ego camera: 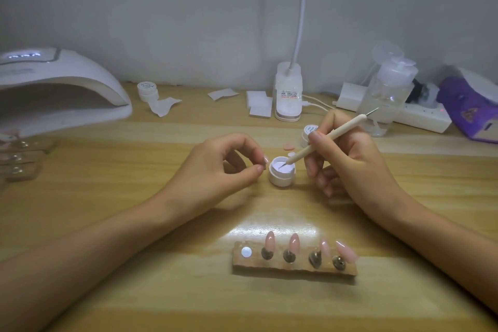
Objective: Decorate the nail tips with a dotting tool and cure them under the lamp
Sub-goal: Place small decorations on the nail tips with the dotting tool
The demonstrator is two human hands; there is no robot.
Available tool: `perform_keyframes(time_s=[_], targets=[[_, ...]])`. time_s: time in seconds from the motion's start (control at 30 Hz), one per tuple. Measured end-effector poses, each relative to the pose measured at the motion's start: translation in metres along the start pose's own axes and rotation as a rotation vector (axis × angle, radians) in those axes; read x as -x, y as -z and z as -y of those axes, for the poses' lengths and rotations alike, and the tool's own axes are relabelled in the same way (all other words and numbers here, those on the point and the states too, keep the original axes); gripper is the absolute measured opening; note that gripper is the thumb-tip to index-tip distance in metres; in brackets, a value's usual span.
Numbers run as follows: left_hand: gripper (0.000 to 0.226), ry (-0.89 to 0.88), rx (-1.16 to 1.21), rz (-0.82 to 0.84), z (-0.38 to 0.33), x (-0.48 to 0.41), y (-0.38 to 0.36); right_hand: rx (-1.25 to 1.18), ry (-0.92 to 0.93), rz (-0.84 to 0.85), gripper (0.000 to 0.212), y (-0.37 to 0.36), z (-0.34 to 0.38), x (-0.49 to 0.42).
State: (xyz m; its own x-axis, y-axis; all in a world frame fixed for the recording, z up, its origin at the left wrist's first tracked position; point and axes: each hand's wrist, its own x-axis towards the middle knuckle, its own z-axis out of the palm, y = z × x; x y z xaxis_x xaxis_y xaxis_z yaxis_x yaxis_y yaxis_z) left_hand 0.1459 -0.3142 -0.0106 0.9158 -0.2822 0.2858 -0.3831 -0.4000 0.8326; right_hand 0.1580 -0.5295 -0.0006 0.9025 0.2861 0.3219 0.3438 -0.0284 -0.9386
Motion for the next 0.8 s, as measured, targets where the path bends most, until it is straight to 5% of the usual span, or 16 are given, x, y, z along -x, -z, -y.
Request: perform_keyframes(time_s=[0.5, 0.8], targets=[[0.018, -0.017, 0.081, -0.010, -0.0020, -0.0006, 0.0025, -0.090, 0.143, -0.120, 0.017, 0.0058, 0.0010, 0.0024], [0.013, 0.006, 0.078, 0.000, -0.0027, 0.0001, 0.0028, -0.171, 0.054, -0.140, 0.018, 0.0078, -0.0010, 0.0010]])
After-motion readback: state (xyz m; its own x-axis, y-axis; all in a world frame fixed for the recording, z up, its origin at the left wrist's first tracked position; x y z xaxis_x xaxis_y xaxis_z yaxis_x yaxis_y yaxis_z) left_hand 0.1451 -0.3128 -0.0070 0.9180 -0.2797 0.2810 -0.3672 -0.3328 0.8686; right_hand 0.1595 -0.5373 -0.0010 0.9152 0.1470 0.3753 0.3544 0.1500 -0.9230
